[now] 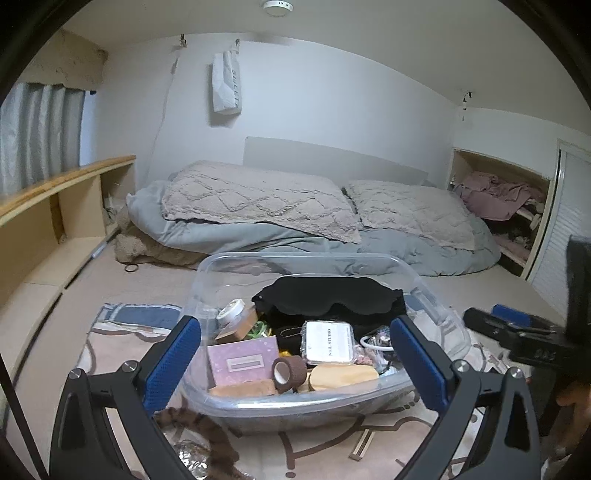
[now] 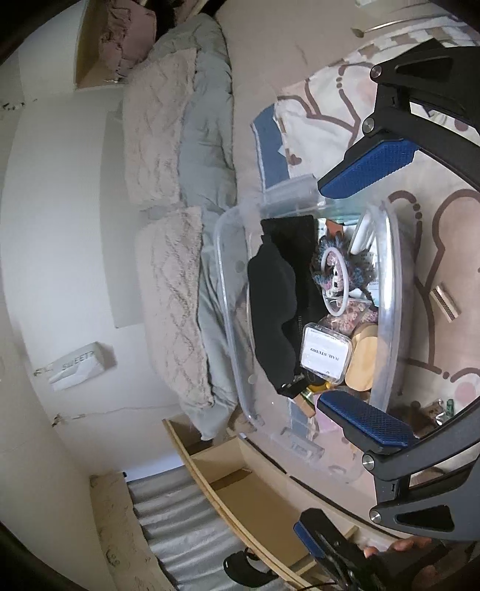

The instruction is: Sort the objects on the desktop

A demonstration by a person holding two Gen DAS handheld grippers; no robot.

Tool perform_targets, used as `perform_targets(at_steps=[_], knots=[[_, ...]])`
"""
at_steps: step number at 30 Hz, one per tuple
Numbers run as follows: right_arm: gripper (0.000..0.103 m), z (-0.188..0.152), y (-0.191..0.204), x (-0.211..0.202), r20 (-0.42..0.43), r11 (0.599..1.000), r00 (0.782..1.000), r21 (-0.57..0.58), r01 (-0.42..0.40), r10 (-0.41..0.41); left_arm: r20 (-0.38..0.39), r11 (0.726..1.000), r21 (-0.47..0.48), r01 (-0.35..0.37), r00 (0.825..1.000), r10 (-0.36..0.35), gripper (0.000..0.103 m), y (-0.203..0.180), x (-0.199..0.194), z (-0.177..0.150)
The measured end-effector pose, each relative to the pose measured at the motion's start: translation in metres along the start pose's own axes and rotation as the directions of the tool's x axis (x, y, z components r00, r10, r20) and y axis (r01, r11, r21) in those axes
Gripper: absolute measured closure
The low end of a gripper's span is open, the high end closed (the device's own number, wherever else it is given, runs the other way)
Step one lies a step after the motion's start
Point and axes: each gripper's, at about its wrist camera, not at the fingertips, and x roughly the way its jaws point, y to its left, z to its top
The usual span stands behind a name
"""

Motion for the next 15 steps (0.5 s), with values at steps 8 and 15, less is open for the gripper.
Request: perform_targets(at_steps=[8,15], knots=[[0.0,-0.006,0.008,-0.031,0.032,0.999,0.999,-0.041,0.002,-0.001,0.003,0.998,0.007,-0.068,0.998,0.067,0.0,-0.005,-0.031,-0.002],[0.0,-0.013,0.016,-0.061,0.058,0.997,0.998,-0.074,-0.013,0.017,0.01,0.992,0.005,-0.126,0.992,0.126,0.0,-0.015,-0.057,-0.007]])
